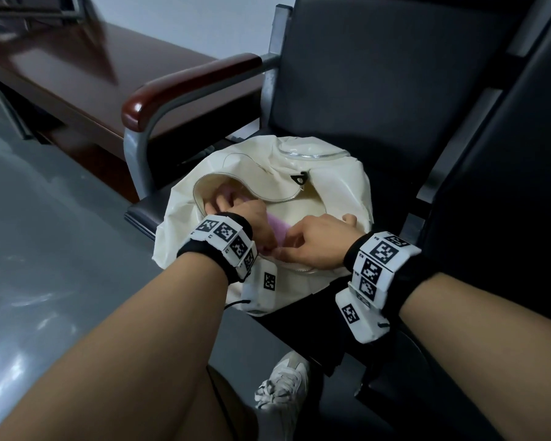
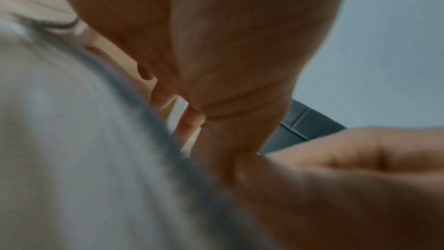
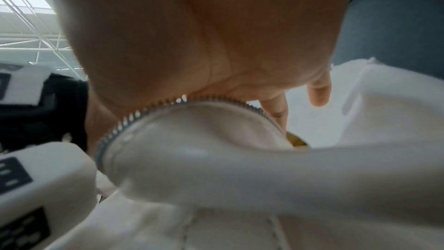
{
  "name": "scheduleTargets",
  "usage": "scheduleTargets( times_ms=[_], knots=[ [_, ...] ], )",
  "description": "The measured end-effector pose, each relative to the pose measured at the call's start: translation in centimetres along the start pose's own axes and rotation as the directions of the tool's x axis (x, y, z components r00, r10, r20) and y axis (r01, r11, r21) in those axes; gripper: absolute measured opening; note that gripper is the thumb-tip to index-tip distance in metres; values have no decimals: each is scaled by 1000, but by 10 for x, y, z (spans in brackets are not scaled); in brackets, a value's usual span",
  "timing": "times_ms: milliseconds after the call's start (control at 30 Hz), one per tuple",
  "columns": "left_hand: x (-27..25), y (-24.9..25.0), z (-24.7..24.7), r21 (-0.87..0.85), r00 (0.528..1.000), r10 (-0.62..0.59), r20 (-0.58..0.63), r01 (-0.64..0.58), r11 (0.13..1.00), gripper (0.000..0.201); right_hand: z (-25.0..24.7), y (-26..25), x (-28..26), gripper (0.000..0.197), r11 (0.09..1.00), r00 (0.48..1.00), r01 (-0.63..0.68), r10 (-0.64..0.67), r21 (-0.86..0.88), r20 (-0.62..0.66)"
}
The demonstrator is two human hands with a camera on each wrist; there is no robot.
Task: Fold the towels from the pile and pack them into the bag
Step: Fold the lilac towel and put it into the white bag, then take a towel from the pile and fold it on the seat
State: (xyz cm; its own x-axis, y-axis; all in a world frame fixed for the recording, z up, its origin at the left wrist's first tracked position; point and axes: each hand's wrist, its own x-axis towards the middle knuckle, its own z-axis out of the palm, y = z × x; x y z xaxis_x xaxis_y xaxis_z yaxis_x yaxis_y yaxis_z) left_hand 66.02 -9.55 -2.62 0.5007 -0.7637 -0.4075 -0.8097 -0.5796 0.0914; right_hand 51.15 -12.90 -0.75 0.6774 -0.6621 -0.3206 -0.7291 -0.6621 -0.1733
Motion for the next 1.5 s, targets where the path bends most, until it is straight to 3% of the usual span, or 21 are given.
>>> scheduleTargets(
  times_ms=[100,233,500,600,800,1100,1300,1367,1500],
  knots=[
    [-7,14,-5,-44,988,99,-117,-105,994,64,-7,2,-3,30,997,989,-9,20,74,-150],
    [-25,46,-9,-121,932,290,-219,-320,940,32,-15,12,-14,18,997,980,-32,46,74,-196],
    [-63,124,-4,-88,852,472,-226,-501,861,27,-20,73,-70,14,966,945,-209,239,150,-224],
    [-79,158,4,-83,794,558,-242,-589,804,24,-19,104,-105,18,941,910,-282,324,187,-257],
    [-126,226,31,4,673,707,-218,-724,690,31,0,166,-192,17,846,807,-438,519,304,-282],
    [-222,316,109,-39,402,914,-58,-916,400,25,52,240,-325,10,627,588,-599,767,499,-257],
    [-271,370,142,-71,294,956,10,-953,294,28,72,268,-383,7,568,494,-613,818,550,-294],
    [-288,392,151,-39,252,967,44,-967,253,31,76,277,-402,15,545,461,-627,835,557,-300],
    [-317,431,173,-22,185,977,108,-982,189,32,88,299,-440,25,448,352,-668,894,595,-278]
  ],
)
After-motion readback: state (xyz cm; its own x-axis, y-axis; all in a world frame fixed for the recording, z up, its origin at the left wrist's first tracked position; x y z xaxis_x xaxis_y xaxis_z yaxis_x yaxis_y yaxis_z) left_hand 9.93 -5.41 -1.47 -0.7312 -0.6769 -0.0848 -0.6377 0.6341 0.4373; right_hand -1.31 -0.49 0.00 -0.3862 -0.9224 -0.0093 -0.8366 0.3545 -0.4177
